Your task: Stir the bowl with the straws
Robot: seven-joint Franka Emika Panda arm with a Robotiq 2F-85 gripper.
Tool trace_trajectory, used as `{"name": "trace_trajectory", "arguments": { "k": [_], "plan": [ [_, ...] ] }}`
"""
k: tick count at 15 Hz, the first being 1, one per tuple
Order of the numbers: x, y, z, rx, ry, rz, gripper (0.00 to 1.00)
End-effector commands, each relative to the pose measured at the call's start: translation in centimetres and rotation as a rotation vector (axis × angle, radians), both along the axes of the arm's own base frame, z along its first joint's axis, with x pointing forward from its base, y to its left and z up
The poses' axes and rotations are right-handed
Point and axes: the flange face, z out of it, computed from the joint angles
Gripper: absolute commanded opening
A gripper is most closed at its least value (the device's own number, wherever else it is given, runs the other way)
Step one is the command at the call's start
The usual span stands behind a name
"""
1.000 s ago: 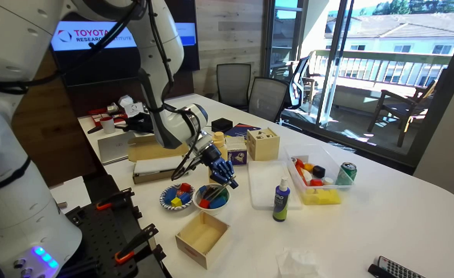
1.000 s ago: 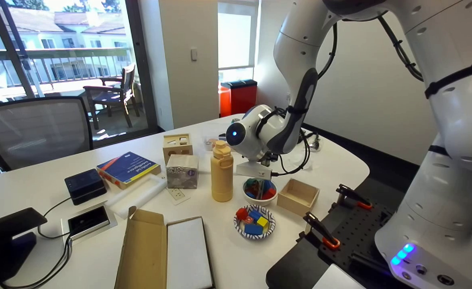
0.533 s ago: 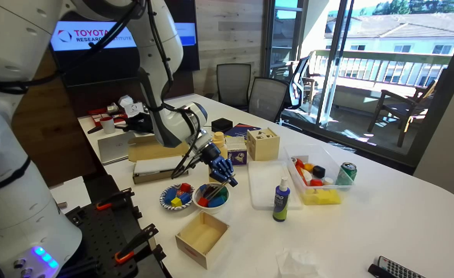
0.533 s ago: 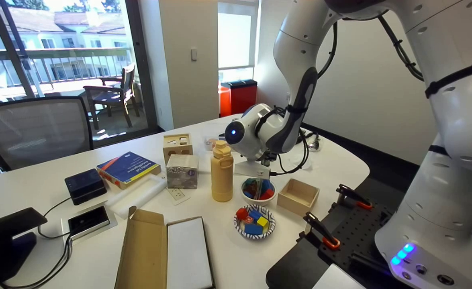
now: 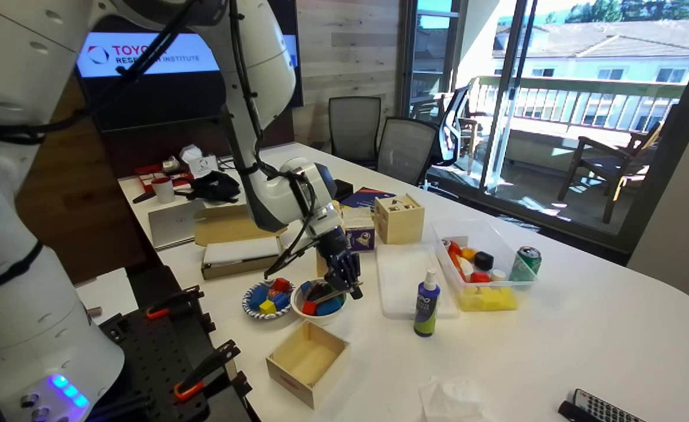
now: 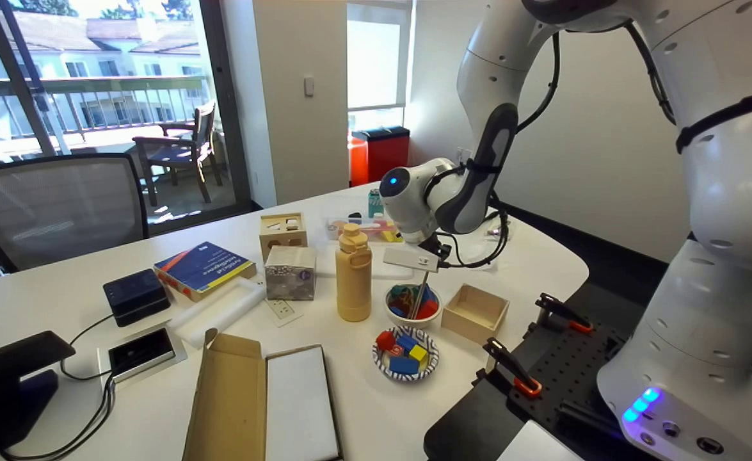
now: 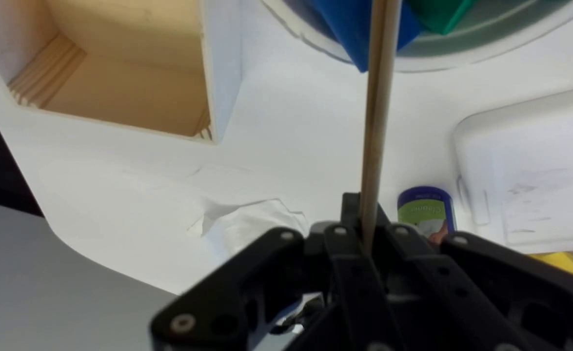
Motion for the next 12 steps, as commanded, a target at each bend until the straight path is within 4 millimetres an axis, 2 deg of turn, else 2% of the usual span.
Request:
{"name": "trace_trajectory", "arguments": {
  "k": [1,7,12],
  "plan": [
    [0.3,-2.3,2.1,0.101,0.004,-0.034,0.01],
    [0.7,-3.8,5.3,0.186,0.007,-0.061,0.01],
    [0.0,-5.5,7.3,0.237,0.038,-0.087,0.01]
  ]
}}
